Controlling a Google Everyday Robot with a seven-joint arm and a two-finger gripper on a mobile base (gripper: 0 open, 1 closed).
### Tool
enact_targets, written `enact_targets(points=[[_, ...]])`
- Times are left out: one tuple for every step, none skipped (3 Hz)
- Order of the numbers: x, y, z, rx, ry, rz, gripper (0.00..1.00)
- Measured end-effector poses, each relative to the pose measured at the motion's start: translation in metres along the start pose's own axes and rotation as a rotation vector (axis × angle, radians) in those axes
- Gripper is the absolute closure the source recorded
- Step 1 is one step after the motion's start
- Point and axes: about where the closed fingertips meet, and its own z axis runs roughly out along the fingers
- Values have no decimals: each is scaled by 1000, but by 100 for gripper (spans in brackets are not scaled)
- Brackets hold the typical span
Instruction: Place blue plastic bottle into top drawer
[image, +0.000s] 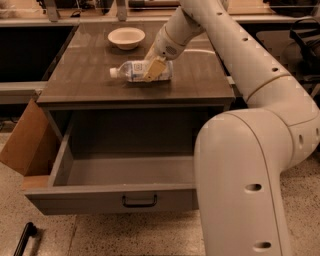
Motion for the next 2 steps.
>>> enact_targets(points=[[-4,-1,-3,11,-1,-7,88],[-18,3,-26,60,-12,-39,100]])
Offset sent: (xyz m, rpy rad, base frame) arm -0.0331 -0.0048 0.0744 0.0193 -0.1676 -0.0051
